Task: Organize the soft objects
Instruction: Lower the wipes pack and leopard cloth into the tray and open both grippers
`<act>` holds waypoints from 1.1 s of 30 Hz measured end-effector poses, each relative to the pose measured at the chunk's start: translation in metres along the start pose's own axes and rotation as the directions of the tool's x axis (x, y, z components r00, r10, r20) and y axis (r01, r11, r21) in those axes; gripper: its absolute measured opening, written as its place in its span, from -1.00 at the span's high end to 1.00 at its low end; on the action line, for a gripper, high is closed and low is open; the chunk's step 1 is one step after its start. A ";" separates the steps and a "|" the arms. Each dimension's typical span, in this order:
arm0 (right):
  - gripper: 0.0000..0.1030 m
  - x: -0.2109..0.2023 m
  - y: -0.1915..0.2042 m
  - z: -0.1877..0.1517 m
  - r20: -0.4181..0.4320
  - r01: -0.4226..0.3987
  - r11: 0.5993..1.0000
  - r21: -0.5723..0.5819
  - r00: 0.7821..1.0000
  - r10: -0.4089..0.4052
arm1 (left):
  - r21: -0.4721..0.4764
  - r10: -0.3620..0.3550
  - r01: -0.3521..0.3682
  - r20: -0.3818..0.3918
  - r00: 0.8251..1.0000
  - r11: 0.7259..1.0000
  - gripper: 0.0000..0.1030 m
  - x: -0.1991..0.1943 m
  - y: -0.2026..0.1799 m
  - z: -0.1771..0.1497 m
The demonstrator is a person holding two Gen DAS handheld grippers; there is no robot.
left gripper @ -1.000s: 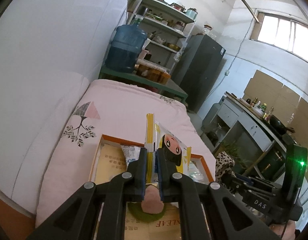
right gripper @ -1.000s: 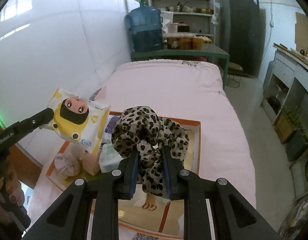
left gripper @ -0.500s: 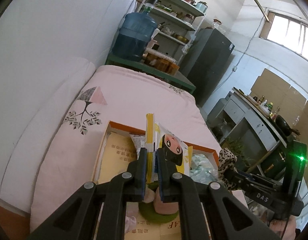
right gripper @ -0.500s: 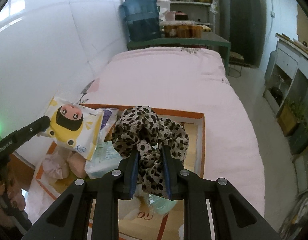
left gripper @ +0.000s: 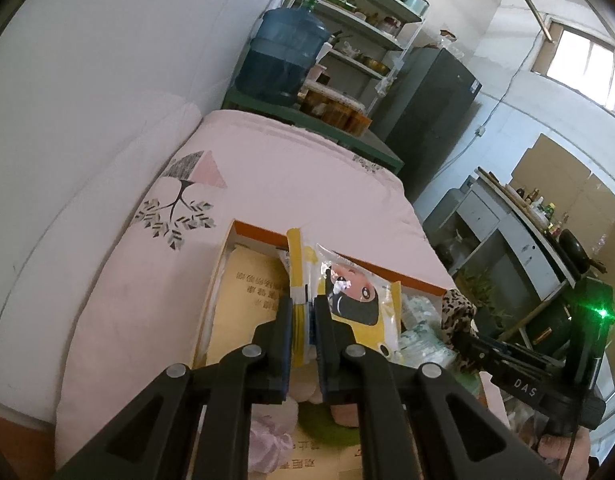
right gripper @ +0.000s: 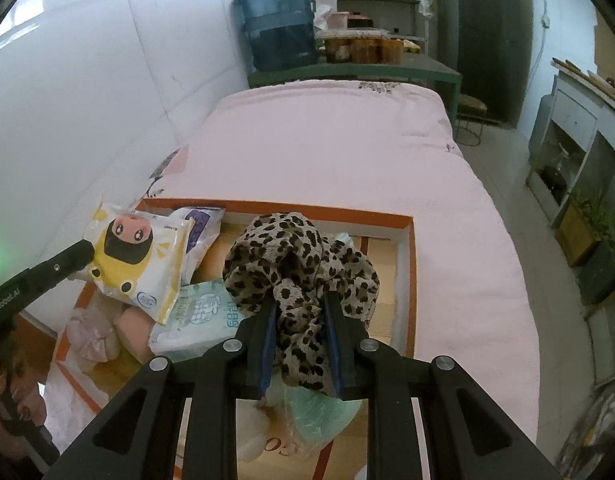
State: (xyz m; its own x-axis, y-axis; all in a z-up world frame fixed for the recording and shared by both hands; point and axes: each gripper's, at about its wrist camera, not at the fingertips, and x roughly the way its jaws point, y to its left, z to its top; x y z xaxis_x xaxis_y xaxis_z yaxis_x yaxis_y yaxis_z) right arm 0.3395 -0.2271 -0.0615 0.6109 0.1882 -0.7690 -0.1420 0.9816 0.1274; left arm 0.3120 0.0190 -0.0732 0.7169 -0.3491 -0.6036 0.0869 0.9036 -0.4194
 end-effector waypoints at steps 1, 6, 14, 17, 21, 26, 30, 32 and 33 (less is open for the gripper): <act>0.52 0.001 0.000 0.000 -0.002 0.000 1.000 -0.001 1.000 0.000 | -0.004 0.001 -0.001 -0.005 1.000 1.000 0.76 0.001 0.001 -0.001; 0.42 0.005 0.000 -0.002 -0.002 0.004 1.000 0.009 1.000 -0.004 | -0.041 0.004 -0.005 -0.045 0.999 0.999 0.67 0.010 0.010 -0.003; -0.05 0.009 -0.005 -0.005 0.000 0.009 1.000 0.030 1.000 -0.009 | -0.041 0.009 -0.011 -0.050 0.999 0.999 -0.04 0.012 0.014 -0.007; -0.12 0.009 -0.006 -0.005 0.003 0.012 0.999 0.033 1.000 -0.012 | -0.026 0.021 -0.022 -0.048 0.999 0.999 -0.14 0.012 0.013 -0.009; -0.13 0.006 -0.007 -0.006 0.009 0.011 0.999 0.038 1.000 -0.012 | -0.018 0.022 -0.023 -0.043 0.999 1.000 -0.14 0.011 0.012 -0.009; -0.14 0.000 -0.007 -0.007 0.022 0.016 0.999 0.038 1.000 -0.017 | 0.001 0.028 -0.028 -0.033 0.999 1.000 -0.14 0.007 0.005 -0.009; -0.15 -0.010 -0.004 -0.008 0.043 0.030 0.999 0.035 0.999 -0.031 | 0.021 0.035 -0.034 -0.023 0.999 0.999 -0.14 0.003 -0.001 -0.009; -0.16 -0.015 -0.002 -0.008 0.055 0.040 0.999 0.032 0.998 -0.041 | 0.036 0.041 -0.041 -0.016 0.999 0.999 -0.14 -0.001 -0.005 -0.009; -0.16 -0.017 -0.001 -0.009 0.061 0.044 0.999 0.031 0.997 -0.046 | 0.043 0.045 -0.044 -0.012 0.999 0.998 -0.14 -0.002 -0.007 -0.010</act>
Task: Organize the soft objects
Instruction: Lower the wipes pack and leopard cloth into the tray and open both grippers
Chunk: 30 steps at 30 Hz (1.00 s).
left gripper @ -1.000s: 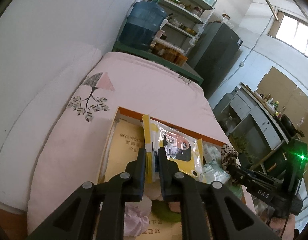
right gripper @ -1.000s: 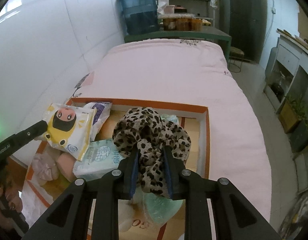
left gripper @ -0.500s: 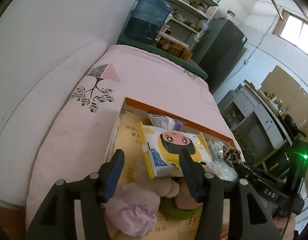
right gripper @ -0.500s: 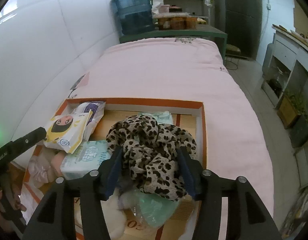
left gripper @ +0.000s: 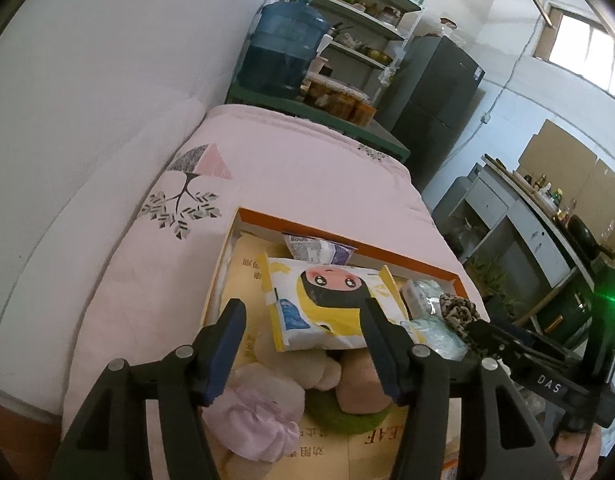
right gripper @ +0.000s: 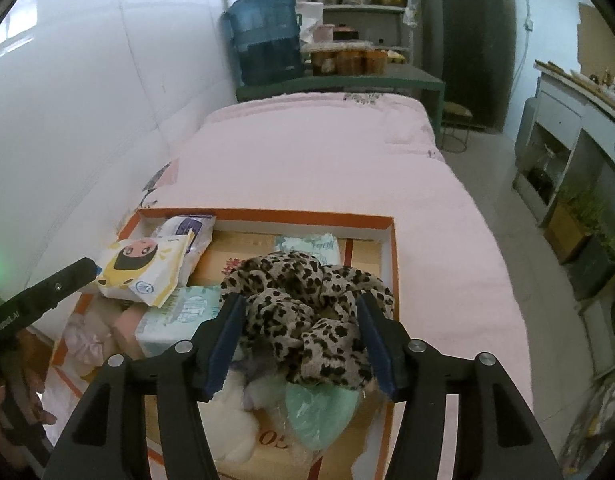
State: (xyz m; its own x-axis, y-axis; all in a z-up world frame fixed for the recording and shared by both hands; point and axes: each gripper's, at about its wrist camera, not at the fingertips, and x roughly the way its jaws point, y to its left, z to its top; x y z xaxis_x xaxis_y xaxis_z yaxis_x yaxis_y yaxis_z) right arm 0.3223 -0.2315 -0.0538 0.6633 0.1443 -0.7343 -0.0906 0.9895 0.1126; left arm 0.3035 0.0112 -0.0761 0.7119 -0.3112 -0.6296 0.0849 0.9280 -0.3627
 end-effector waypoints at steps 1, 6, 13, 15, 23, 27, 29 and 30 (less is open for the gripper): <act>-0.17 -0.003 0.001 -0.001 0.007 0.004 1.000 -0.002 1.000 -0.004 | 0.007 0.005 -0.005 0.005 1.000 1.000 -0.14 -0.002 -0.002 0.000; -0.17 -0.015 0.008 -0.005 0.032 0.025 1.000 -0.005 0.999 -0.025 | 0.045 0.033 -0.035 0.030 0.999 0.998 -0.14 -0.013 -0.013 -0.003; -0.17 -0.031 0.018 -0.015 0.060 0.043 0.999 -0.007 0.997 -0.043 | 0.065 0.058 -0.061 0.046 0.997 0.996 -0.14 -0.026 -0.021 -0.008; -0.17 -0.037 0.020 -0.018 0.068 0.047 0.999 -0.004 0.997 -0.046 | 0.077 0.070 -0.074 0.051 0.996 0.994 -0.14 -0.030 -0.025 -0.010; -0.17 -0.056 0.028 -0.032 0.084 0.047 0.999 0.005 0.995 -0.047 | 0.097 0.093 -0.100 0.080 0.992 0.990 -0.14 -0.052 -0.037 -0.019; -0.17 -0.065 0.032 -0.038 0.091 0.045 0.999 0.007 0.995 -0.046 | 0.100 0.100 -0.108 0.086 0.991 0.989 -0.14 -0.061 -0.041 -0.024; -0.17 -0.071 0.034 -0.042 0.094 0.044 0.999 0.009 0.995 -0.045 | 0.101 0.102 -0.111 0.089 0.991 0.989 -0.14 -0.066 -0.042 -0.026; -0.17 -0.073 0.035 -0.044 0.095 0.043 0.999 0.009 0.994 -0.044 | 0.101 0.102 -0.110 0.089 0.991 0.989 -0.14 -0.066 -0.042 -0.027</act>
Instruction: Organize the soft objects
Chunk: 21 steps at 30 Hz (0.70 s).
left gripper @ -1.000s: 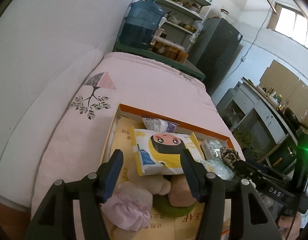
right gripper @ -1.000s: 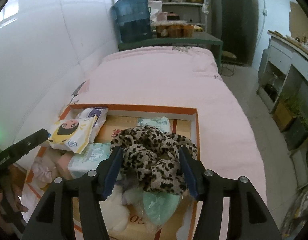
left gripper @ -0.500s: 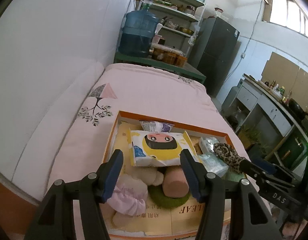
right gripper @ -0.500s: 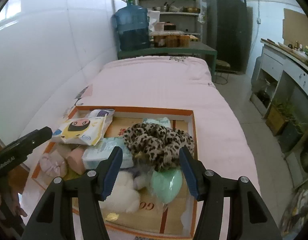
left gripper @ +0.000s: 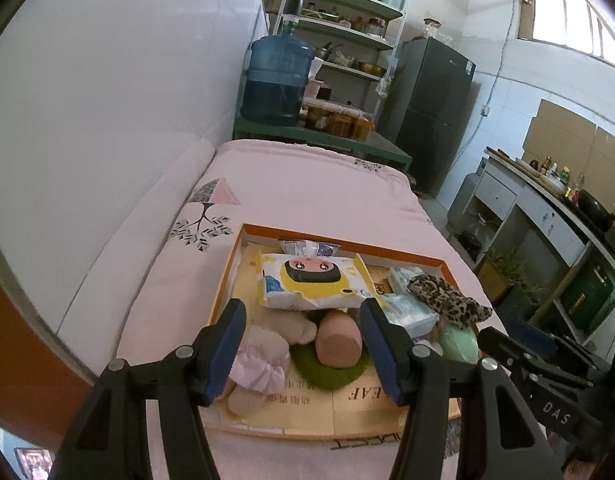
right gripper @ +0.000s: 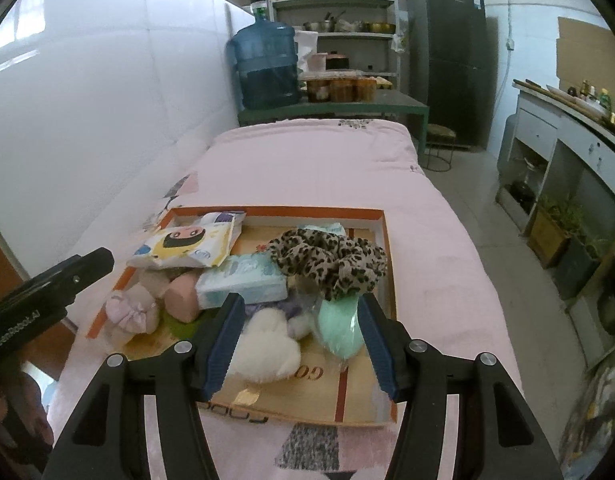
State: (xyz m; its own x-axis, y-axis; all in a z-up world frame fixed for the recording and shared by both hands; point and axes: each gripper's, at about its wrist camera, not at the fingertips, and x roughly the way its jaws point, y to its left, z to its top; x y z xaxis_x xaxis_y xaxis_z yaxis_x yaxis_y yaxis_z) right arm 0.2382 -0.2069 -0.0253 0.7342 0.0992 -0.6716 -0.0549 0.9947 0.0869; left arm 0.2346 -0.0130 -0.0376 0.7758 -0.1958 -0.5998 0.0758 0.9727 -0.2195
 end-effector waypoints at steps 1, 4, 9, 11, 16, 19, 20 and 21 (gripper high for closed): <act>-0.17 -0.003 0.001 -0.002 0.001 -0.001 1.000 0.000 1.000 0.001 | 0.002 0.001 -0.001 0.001 1.000 1.000 -0.14 -0.003 -0.001 -0.001; -0.17 -0.012 0.004 -0.006 0.007 0.002 1.000 -0.002 1.000 -0.002 | 0.004 -0.002 0.002 0.004 1.000 1.000 -0.14 -0.010 -0.003 -0.004; -0.17 -0.027 0.007 -0.012 0.020 0.000 1.000 -0.001 1.000 0.000 | 0.011 0.011 -0.011 0.021 1.000 1.000 -0.14 -0.026 -0.006 -0.010; -0.17 -0.032 0.008 -0.015 0.021 0.000 1.000 0.001 1.000 0.000 | 0.016 0.018 -0.019 0.024 1.000 1.000 -0.14 -0.031 -0.007 -0.012; -0.17 -0.045 0.011 -0.024 0.028 -0.009 1.000 0.011 1.000 0.009 | 0.031 0.032 -0.033 0.039 0.999 0.999 -0.14 -0.046 -0.011 -0.018; -0.17 -0.053 0.014 -0.028 0.036 -0.008 1.000 0.008 0.999 0.008 | 0.039 0.038 -0.040 0.046 0.998 0.998 -0.14 -0.056 -0.014 -0.022; -0.17 -0.056 0.016 -0.029 0.039 -0.007 1.000 0.005 0.999 0.007 | 0.042 0.040 -0.042 0.049 0.998 0.998 -0.14 -0.059 -0.015 -0.024; -0.17 -0.059 0.017 -0.030 0.041 -0.007 1.000 0.003 0.999 0.007 | 0.045 0.042 -0.044 0.052 0.998 0.998 -0.14 -0.062 -0.016 -0.025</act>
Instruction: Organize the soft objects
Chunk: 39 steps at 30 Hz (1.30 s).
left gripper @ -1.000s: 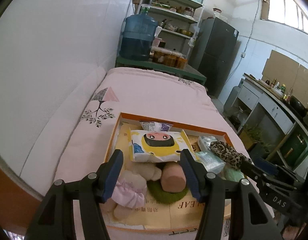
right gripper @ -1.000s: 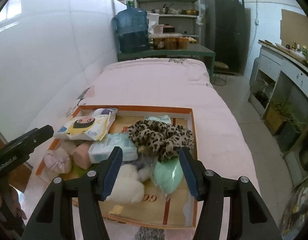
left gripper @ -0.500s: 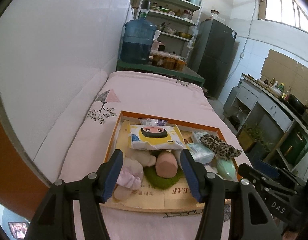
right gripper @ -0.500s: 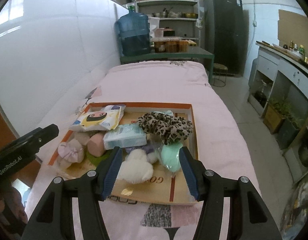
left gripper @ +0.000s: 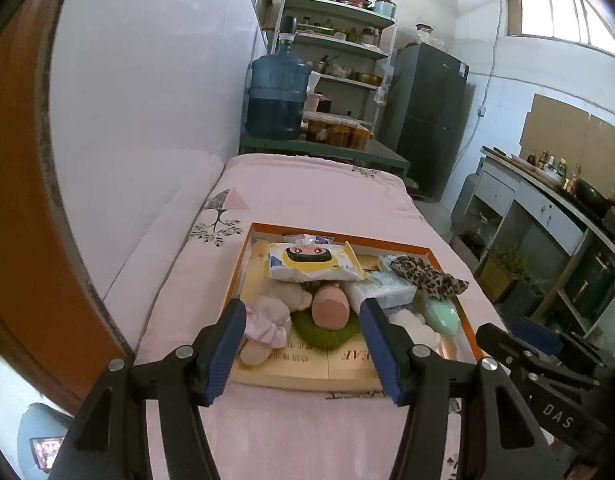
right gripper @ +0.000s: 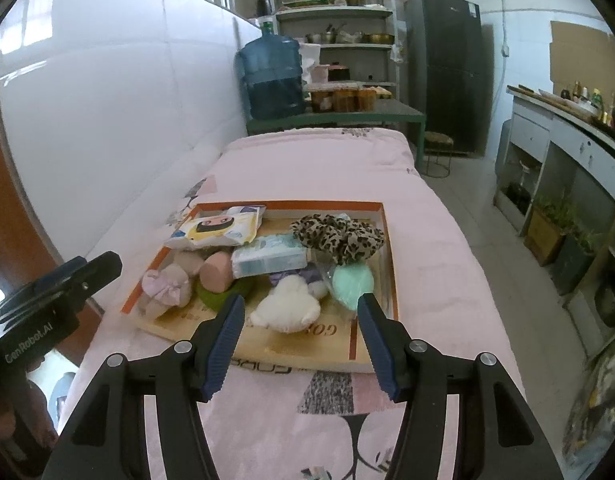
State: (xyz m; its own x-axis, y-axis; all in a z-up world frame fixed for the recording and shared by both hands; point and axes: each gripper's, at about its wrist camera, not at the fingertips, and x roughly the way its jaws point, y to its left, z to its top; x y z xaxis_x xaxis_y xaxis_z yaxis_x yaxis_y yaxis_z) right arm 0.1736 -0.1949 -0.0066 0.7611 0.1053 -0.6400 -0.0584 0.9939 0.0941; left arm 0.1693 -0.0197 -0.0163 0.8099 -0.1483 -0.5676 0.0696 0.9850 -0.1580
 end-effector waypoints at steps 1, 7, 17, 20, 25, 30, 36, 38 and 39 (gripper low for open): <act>-0.17 -0.004 0.001 -0.001 0.003 -0.001 1.000 -0.001 1.000 0.001 | 0.002 0.004 -0.004 0.003 1.000 1.000 -0.14 -0.003 -0.001 -0.001; -0.18 -0.023 0.008 -0.010 0.021 0.008 1.000 -0.006 1.000 -0.008 | 0.018 0.030 -0.030 0.011 0.999 0.999 -0.14 -0.020 -0.006 -0.008; -0.18 -0.050 0.016 -0.022 0.043 0.012 1.000 -0.005 0.999 -0.012 | 0.054 0.103 -0.104 0.022 0.994 0.993 -0.14 -0.050 -0.020 -0.020; -0.19 -0.058 0.019 -0.027 0.048 0.015 1.000 -0.003 0.999 -0.015 | 0.049 0.092 -0.093 0.017 0.996 0.994 -0.14 -0.057 -0.023 -0.025; -0.19 -0.066 0.021 -0.032 0.053 0.029 1.000 -0.002 0.998 -0.029 | 0.031 0.113 -0.114 0.036 0.993 0.993 -0.14 -0.073 -0.024 -0.032; -0.19 -0.074 0.022 -0.039 0.052 0.033 0.999 0.006 0.998 -0.033 | 0.018 0.112 -0.113 0.033 0.993 0.993 -0.14 -0.084 -0.024 -0.038; -0.19 -0.095 0.029 -0.049 0.077 0.045 0.999 -0.005 0.996 -0.045 | 0.015 0.106 -0.106 0.007 0.994 0.994 -0.14 -0.094 -0.024 -0.047; -0.19 -0.103 0.032 -0.050 0.087 0.052 0.999 -0.010 0.995 -0.051 | 0.026 0.098 -0.098 0.003 0.995 0.995 -0.12 -0.098 -0.025 -0.051; -0.19 -0.107 0.034 -0.051 0.095 0.053 0.999 -0.013 0.994 -0.052 | 0.030 0.096 -0.096 0.007 0.995 0.995 -0.12 -0.101 -0.026 -0.053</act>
State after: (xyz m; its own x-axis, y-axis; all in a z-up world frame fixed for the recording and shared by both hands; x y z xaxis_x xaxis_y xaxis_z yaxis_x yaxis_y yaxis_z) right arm 0.0572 -0.1712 0.0262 0.8213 0.0499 -0.5683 -0.0259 0.9984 0.0502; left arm 0.0552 -0.0349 0.0024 0.8170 -0.0523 -0.5743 0.0089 0.9969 -0.0780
